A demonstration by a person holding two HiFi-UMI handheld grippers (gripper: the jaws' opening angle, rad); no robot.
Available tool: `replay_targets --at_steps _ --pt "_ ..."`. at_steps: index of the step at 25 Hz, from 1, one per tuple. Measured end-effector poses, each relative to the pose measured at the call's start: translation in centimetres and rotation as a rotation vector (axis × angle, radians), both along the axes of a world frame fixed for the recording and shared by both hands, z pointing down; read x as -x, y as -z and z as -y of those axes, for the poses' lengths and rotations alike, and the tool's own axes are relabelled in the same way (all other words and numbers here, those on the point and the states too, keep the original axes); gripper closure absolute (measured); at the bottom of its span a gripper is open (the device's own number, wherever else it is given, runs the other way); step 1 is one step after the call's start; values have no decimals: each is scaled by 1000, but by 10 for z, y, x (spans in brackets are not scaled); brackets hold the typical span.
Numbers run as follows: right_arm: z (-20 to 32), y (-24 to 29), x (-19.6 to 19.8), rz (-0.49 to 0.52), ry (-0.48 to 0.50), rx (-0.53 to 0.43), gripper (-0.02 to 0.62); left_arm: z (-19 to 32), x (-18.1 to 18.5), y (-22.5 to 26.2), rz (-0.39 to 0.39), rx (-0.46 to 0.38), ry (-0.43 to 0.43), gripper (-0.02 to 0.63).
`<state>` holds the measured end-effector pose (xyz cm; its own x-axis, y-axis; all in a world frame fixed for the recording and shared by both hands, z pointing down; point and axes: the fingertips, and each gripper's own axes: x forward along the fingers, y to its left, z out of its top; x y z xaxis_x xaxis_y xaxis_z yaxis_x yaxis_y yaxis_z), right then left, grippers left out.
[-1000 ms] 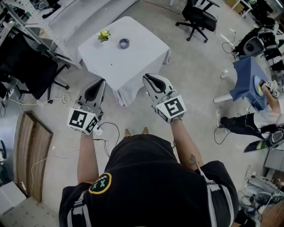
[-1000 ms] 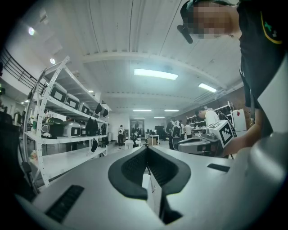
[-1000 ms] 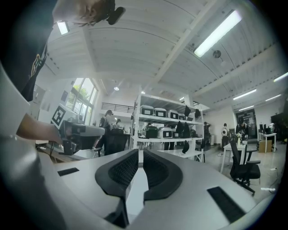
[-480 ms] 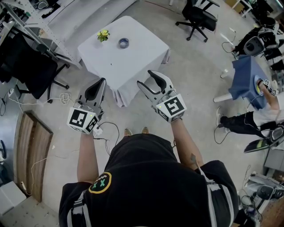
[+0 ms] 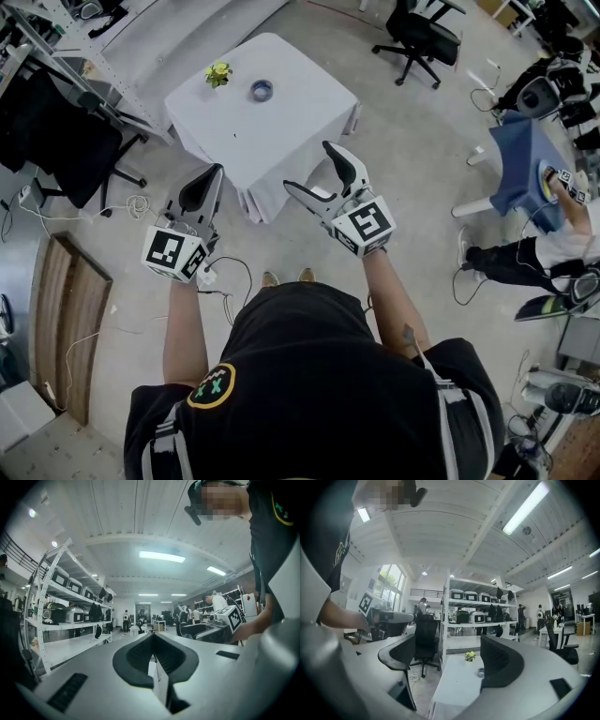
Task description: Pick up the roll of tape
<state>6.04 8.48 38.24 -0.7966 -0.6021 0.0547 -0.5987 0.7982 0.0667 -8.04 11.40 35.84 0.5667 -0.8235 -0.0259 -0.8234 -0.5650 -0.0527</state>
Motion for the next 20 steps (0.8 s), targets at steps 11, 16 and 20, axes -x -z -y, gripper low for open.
replay_targets --at_steps 11,16,20 --pt "9 -11 -5 -31 -26 8 -3 4 -3 -2 7 1 8 588" --pt "10 -11 -14 -33 -21 5 -3 5 -14 0 15 -5 9 588" --pt "9 -9 -28 -32 -16 -4 -3 4 -28 3 21 -17 14 588"
